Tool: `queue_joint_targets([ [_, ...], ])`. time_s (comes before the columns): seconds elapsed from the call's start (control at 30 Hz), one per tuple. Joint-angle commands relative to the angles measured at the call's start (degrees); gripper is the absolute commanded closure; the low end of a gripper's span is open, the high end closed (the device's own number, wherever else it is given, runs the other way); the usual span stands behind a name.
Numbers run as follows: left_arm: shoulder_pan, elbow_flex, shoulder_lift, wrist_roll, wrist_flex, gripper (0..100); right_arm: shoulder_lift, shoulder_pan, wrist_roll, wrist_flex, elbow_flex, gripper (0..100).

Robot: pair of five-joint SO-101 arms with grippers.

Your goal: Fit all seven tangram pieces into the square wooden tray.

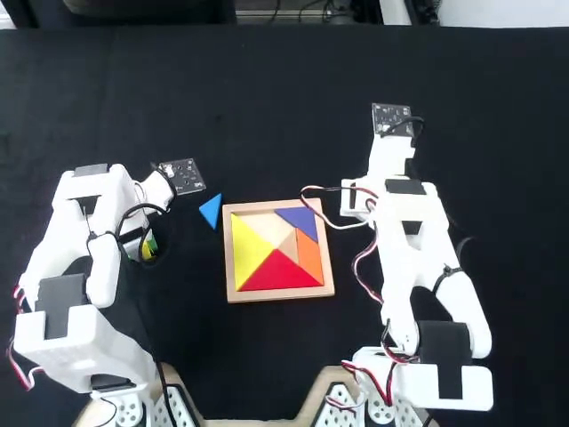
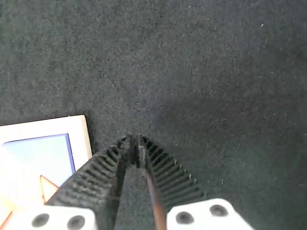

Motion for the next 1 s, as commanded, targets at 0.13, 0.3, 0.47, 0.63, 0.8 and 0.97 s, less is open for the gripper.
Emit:
queue_joint_targets([
  [0.13,4.44,-11.65,-6.51,7.03,17.32,97,-0.04,2.99,0.44,0.09,-3.3,98.8],
  [0.3,4.44,-13.32,-11.6,8.09,18.9,97,-0.04,3.16,0.44,0.0,-3.38,98.8],
  [0.47,11.82,-15.08,-16.26,15.91,24.88,97,-0.04,3.43,0.44,0.0,-3.65,98.8],
  [0.63,29.32,-16.31,-18.9,46.15,24.79,97,-0.04,10.37,-0.18,0.26,-5.41,98.8],
  [0.8,40.84,-14.29,-17.23,61.1,14.68,97,-0.04,11.78,-2.37,0.0,-5.58,98.8],
  [0.97,40.48,-15.6,-6.51,54.68,7.82,97,0.4,11.78,-2.37,-0.18,-5.76,98.7],
])
